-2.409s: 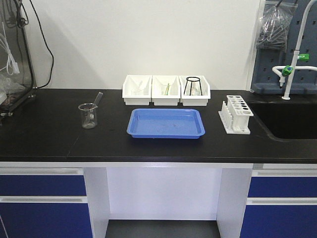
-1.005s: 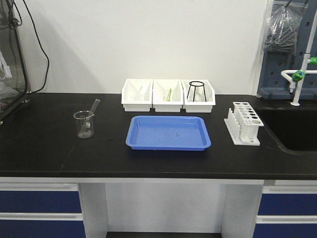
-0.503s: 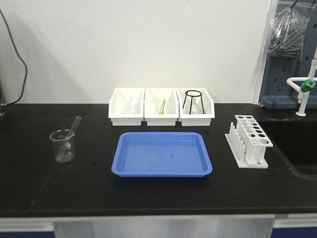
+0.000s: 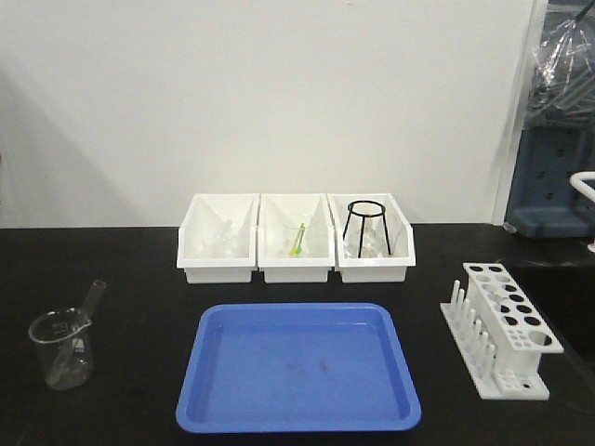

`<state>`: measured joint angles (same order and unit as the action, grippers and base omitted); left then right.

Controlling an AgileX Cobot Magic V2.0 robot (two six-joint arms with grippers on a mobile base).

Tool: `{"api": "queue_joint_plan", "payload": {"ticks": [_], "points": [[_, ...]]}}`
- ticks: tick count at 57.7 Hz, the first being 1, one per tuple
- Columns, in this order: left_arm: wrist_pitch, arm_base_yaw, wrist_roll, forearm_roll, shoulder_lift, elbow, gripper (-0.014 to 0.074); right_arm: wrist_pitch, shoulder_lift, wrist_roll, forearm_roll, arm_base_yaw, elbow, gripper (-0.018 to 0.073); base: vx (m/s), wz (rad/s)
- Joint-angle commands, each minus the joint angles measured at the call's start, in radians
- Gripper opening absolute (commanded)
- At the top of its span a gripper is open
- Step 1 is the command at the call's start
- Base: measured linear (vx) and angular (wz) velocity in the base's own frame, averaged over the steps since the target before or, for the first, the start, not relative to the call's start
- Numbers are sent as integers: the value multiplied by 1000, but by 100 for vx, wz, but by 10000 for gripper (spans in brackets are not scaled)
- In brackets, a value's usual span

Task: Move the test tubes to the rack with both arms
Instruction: 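Drive the base closer to the bench facing the white bins, then lower the open left gripper around the glass test tube in the beaker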

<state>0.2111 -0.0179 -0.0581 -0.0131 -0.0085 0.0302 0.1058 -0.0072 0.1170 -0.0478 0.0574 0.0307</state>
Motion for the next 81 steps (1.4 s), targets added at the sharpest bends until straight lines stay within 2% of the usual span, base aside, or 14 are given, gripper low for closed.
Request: {"api": "queue_joint_plan", "payload": {"ticks": [1, 42, 81], "points": [[-80, -2, 0, 7, -18, 26, -20, -86, -11, -4, -2, 0, 10, -7, 39, 6], [-80, -2, 0, 7, -18, 26, -20, -86, -11, -4, -2, 0, 10, -7, 34, 5], [-81, -2, -8, 5, -18, 26, -20, -86, -11, -4, -2, 0, 10, -7, 3, -1]]}}
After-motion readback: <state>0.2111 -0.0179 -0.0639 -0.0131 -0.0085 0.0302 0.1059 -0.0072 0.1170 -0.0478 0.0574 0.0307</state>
